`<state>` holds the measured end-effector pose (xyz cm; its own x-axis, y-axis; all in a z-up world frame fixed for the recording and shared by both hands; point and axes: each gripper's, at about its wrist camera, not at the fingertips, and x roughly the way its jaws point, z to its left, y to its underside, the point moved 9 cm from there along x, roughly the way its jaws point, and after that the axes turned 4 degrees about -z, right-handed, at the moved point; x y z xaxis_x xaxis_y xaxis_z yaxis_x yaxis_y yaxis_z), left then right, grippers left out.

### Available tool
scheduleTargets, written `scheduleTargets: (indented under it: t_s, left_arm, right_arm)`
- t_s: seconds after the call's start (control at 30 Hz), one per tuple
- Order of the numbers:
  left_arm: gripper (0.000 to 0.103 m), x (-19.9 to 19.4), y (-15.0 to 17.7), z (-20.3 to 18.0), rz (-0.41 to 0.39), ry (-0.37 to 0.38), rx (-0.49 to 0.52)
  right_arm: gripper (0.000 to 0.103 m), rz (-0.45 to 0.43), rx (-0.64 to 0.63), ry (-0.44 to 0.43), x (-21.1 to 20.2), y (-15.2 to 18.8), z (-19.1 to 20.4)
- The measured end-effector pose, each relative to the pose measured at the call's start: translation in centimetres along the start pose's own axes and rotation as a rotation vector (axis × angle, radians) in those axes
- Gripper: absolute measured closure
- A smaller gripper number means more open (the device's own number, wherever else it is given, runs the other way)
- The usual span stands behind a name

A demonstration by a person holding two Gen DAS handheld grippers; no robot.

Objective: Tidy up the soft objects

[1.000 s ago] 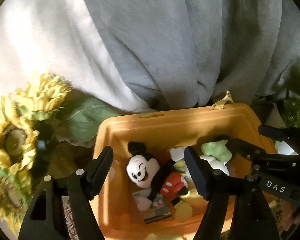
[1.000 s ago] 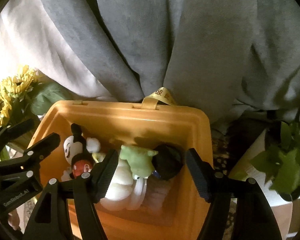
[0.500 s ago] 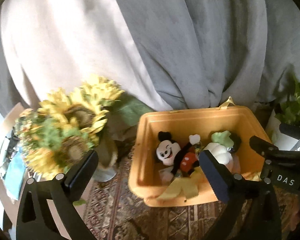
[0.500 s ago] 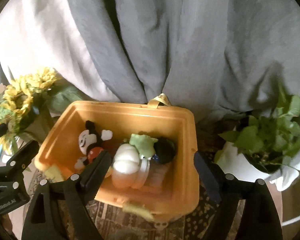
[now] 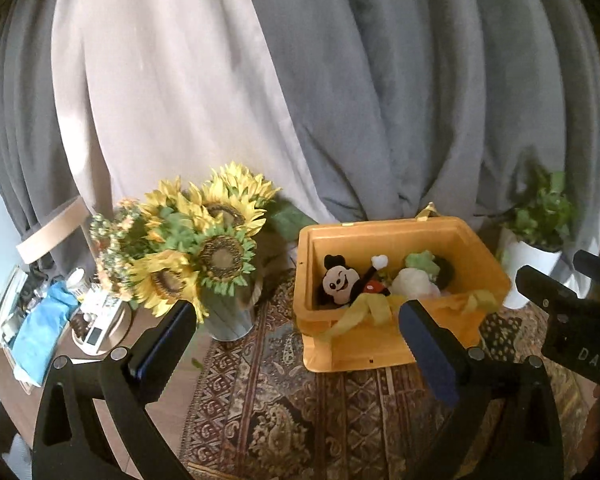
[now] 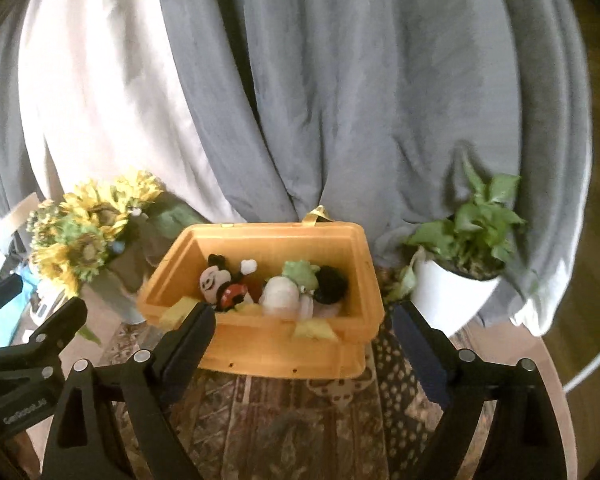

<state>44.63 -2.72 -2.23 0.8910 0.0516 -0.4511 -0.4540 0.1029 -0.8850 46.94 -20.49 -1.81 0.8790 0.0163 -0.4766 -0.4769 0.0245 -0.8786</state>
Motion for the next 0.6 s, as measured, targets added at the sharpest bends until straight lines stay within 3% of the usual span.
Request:
scheduleTargets:
  t_s: [0.23,0.6]
  left_arm:
    - [0.0,-4.7,1.1,0.4,-0.055,0.059,0.004]
    - [0.0,-12.5,2.4,0.3,-0.154,0.028,0.01]
  right_arm:
    - [0.012,-0.077,0.038,0.04,-6.7,1.7,0.5]
    - [0.012,-0.17,0.01,0.07,-14.7,3.7,0.6]
